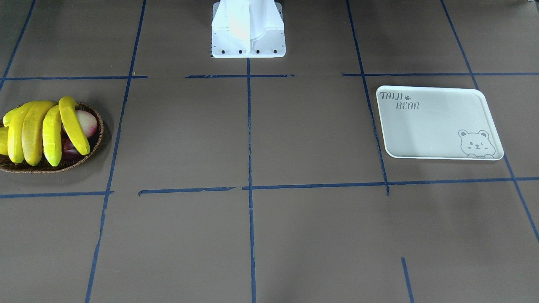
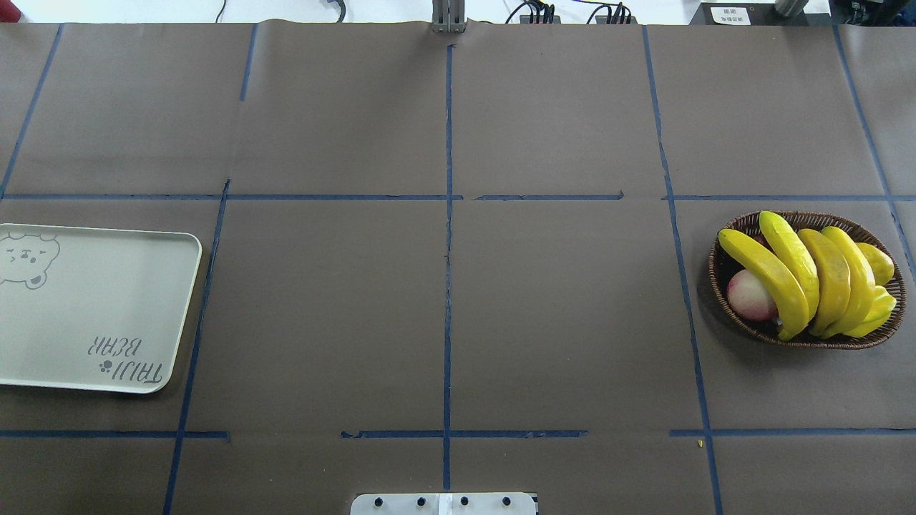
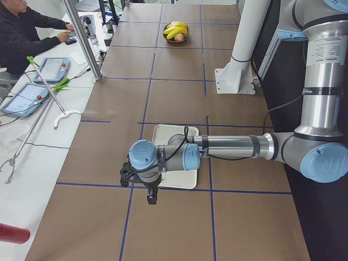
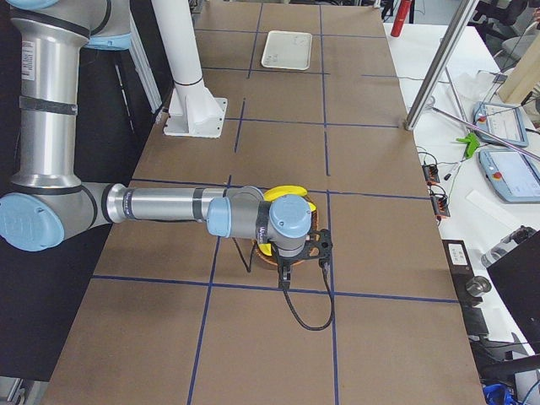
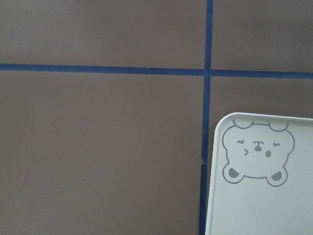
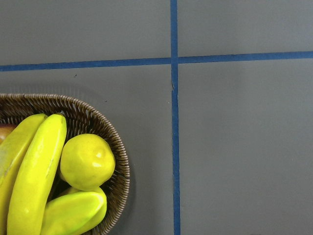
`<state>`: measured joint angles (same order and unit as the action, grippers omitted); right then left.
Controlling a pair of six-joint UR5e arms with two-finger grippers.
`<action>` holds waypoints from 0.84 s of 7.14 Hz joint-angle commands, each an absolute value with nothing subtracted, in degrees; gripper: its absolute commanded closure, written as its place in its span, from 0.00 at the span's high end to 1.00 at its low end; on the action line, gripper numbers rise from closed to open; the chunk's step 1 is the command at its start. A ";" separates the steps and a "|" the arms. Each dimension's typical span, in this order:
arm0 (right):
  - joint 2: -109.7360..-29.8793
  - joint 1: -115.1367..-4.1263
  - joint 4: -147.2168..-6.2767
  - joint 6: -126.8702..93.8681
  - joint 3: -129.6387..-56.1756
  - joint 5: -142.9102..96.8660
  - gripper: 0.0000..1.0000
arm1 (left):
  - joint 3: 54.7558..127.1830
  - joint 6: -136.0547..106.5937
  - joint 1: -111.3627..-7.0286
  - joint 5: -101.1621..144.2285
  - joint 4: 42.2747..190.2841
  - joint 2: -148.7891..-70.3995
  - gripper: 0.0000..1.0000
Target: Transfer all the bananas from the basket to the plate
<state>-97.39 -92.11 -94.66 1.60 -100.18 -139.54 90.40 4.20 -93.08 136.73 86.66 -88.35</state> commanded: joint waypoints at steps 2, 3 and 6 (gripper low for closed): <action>-96.07 -91.67 -94.48 0.88 -102.12 -139.74 1.00 | 90.53 4.22 -93.08 136.76 87.79 -88.42 1.00; -95.02 -90.36 -94.48 0.97 -103.43 -139.22 1.00 | 90.70 4.22 -93.08 136.76 87.80 -88.42 1.00; -89.47 -84.13 -94.66 0.53 -106.52 -140.96 1.00 | 90.97 4.22 -93.08 136.76 88.76 -88.16 1.00</action>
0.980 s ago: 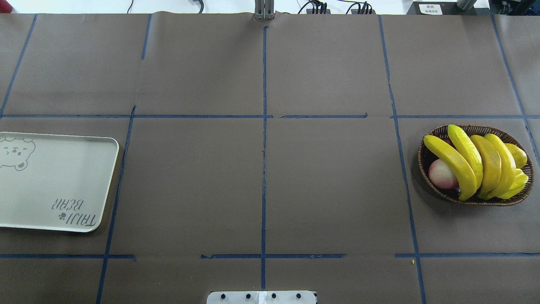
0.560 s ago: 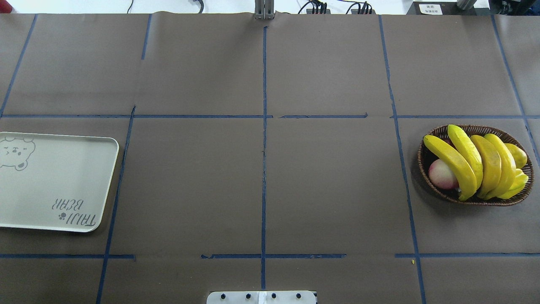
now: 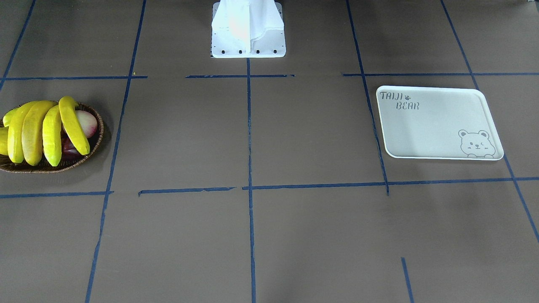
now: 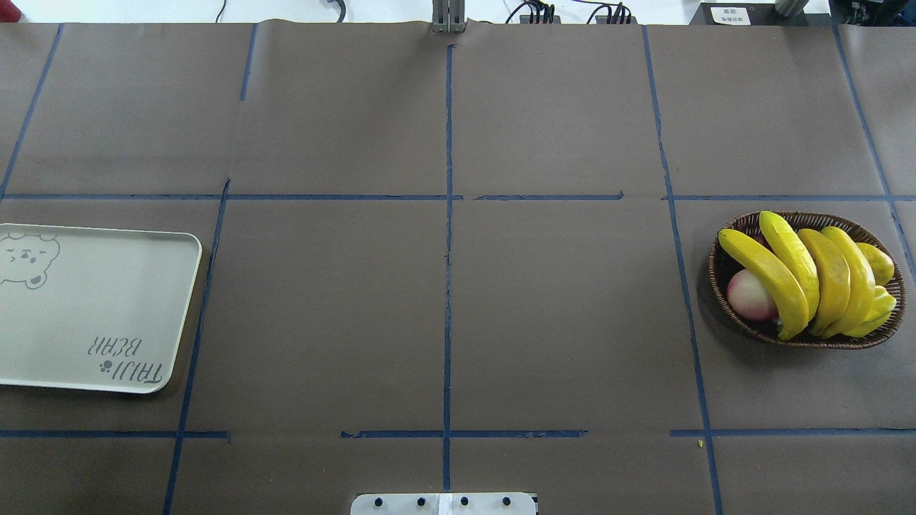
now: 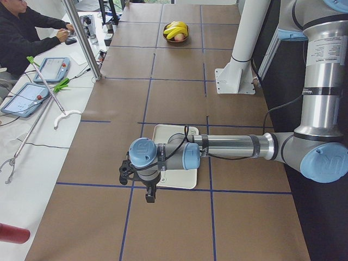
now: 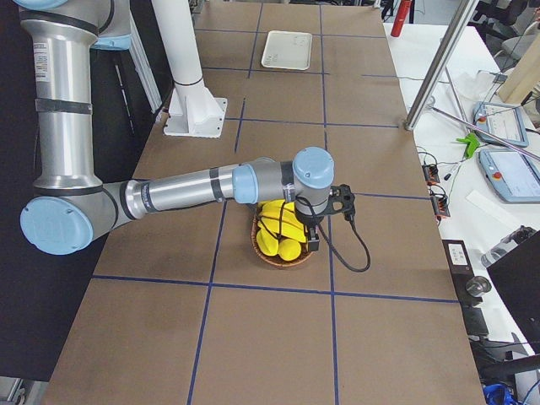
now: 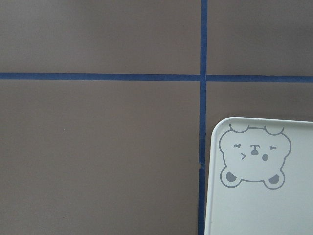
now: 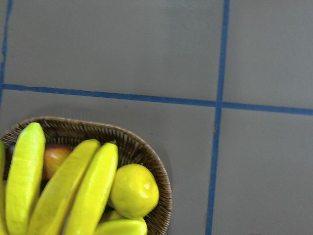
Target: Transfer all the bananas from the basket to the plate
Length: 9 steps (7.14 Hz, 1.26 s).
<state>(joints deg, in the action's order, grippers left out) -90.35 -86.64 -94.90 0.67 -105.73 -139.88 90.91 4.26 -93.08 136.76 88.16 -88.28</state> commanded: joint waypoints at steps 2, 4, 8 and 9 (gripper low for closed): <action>-88.95 -77.82 -94.40 -5.74 -111.77 -141.16 1.00 | 90.97 3.52 -93.08 137.02 88.77 -88.24 1.00; -85.89 -72.80 -94.39 -15.58 -114.60 -138.09 1.00 | 90.97 3.60 -93.08 137.37 88.77 -88.51 1.00; -84.90 -60.84 -94.39 -25.73 -118.21 -128.25 1.00 | 90.36 3.87 -93.08 137.37 89.47 -88.07 1.00; -85.86 -59.08 -94.39 -25.84 -118.47 -126.93 1.00 | 90.35 3.95 -93.08 137.46 89.47 -88.07 1.00</action>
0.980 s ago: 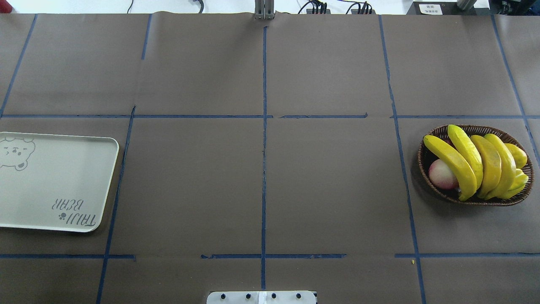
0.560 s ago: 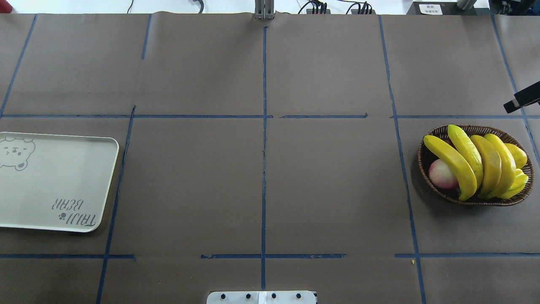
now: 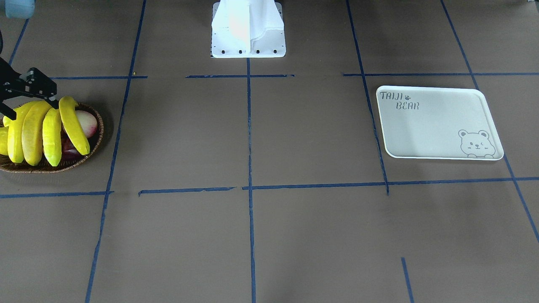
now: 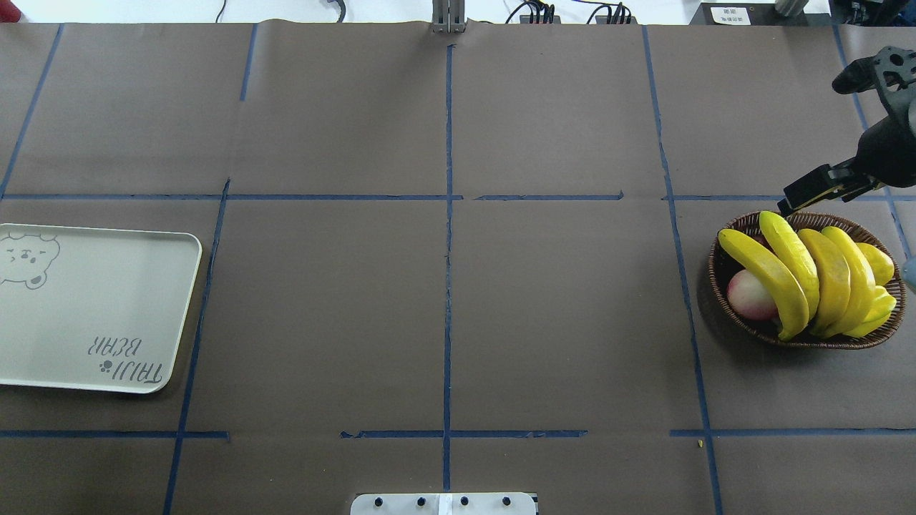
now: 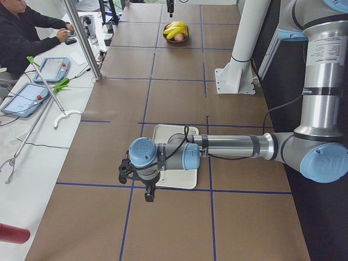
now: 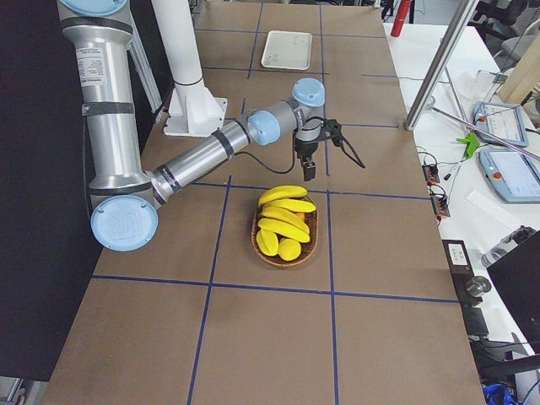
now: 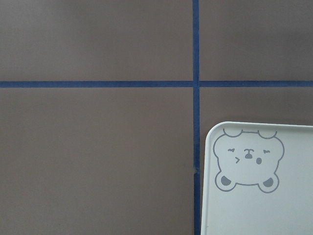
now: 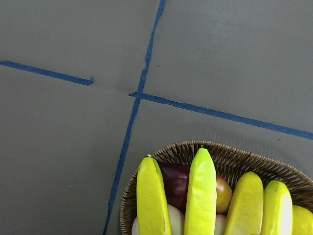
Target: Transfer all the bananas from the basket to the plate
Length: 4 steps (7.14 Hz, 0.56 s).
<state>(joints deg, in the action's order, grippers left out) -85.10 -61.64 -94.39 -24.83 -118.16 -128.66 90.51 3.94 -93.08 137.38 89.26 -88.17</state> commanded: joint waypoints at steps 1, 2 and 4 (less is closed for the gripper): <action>-87.35 -57.15 -93.70 -25.84 -118.56 -126.04 1.00 | 90.44 3.96 -93.08 137.46 89.56 -88.07 1.00; -90.23 -55.04 -89.08 -26.27 -118.39 -124.99 0.99 | 90.79 4.04 -93.16 137.46 89.56 -87.98 1.00; -92.90 -50.82 -83.33 -29.43 -118.30 -121.82 0.98 | 90.70 4.04 -93.08 137.46 90.43 -87.72 1.00</action>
